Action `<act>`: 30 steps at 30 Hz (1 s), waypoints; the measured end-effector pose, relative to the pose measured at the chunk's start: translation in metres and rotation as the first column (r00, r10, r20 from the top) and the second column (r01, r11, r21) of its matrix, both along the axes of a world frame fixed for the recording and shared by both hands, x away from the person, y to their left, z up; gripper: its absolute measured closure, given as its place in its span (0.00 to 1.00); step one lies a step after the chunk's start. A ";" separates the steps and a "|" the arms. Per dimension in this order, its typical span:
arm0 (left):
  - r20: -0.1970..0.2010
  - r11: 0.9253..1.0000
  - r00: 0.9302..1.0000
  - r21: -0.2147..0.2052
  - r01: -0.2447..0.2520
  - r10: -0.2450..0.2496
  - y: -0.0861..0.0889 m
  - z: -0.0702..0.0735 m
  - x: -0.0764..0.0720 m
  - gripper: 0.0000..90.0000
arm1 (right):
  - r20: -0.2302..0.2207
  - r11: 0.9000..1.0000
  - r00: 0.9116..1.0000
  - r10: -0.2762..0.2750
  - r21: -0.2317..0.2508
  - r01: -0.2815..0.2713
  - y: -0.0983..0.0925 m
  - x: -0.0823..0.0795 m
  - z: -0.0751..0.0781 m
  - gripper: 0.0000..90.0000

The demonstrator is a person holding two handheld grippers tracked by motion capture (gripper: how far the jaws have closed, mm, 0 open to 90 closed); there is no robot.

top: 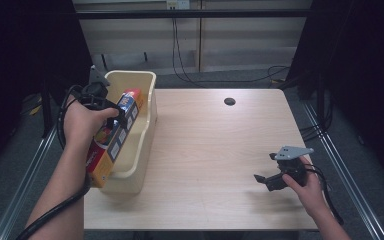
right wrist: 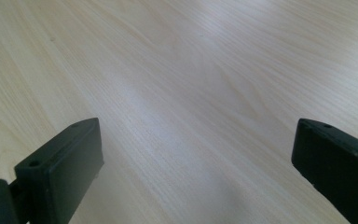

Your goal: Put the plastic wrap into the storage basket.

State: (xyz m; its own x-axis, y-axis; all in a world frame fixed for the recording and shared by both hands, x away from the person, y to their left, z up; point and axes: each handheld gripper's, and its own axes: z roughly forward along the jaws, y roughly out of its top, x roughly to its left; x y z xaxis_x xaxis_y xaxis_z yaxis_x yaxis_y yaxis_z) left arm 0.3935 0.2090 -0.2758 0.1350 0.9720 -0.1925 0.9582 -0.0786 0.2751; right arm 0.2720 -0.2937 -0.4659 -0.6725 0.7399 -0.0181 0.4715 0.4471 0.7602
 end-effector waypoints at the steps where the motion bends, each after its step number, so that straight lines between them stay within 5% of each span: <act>1: -0.004 1.000 1.000 -0.001 0.003 -0.003 0.000 -0.002 0.000 0.45 | 0.000 1.000 1.000 0.000 0.001 0.000 0.000 0.000 0.000 0.02; 30: -0.052 0.999 0.998 -0.010 -0.031 0.031 -0.007 -0.038 0.002 0.45 | 0.004 1.000 1.000 -0.002 -0.006 0.002 0.002 -0.001 0.000 0.02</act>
